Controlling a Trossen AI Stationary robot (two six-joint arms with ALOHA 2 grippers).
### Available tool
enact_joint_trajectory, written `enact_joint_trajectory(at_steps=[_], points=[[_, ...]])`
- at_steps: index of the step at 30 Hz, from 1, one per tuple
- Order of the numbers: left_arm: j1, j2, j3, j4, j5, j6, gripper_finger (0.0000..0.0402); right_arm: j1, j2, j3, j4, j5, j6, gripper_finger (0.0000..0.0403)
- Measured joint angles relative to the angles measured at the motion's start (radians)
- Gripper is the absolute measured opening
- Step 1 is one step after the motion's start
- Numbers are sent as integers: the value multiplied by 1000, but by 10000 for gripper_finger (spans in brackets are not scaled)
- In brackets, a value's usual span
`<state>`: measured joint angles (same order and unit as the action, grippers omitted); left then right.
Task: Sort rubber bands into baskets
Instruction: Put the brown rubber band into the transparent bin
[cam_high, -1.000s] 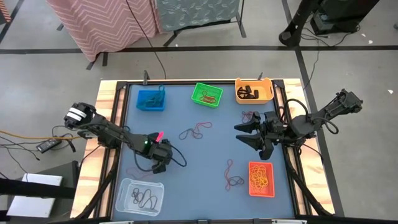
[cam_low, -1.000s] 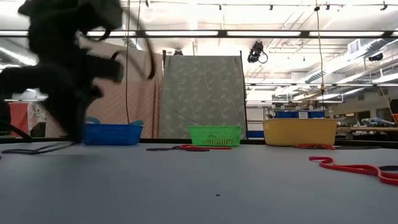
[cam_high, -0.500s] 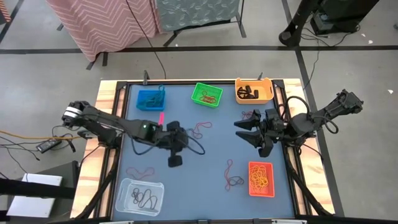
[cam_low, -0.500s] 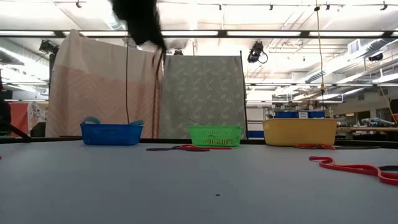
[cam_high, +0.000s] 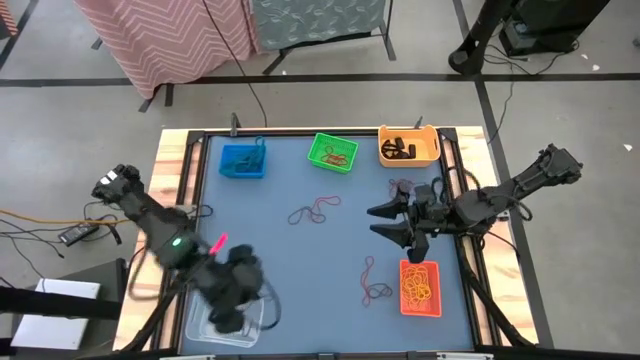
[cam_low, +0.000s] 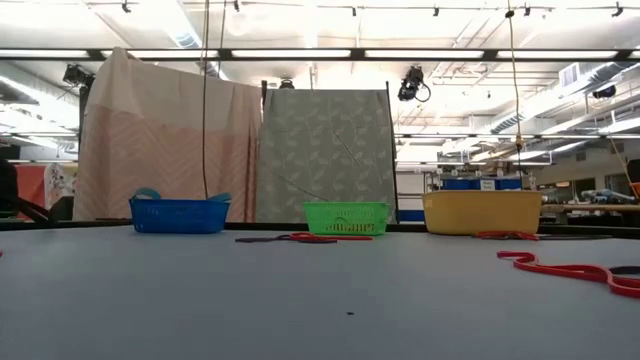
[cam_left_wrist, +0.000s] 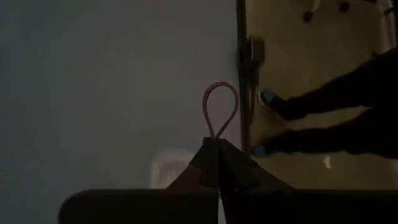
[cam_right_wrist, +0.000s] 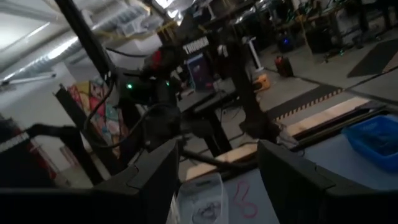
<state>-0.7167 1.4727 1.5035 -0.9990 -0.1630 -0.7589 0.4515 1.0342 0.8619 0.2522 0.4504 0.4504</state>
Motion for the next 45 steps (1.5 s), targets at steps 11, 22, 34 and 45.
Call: enact_joint_trajectory(at_steps=[11,22,34,45], points=[[-228,1,-193,31,6,-428,0,1,75,0,106,-79,3,231],[-222,1,-363,205,105,-503,36,0,69,0,143,-105,-5,231],[-108,-6,-332,194,295,-398,210,-2,69,0,190,-105,-8,231],[-63,-32,-154,194,489,-252,279,-2,69,0,195,-112,-8,231]])
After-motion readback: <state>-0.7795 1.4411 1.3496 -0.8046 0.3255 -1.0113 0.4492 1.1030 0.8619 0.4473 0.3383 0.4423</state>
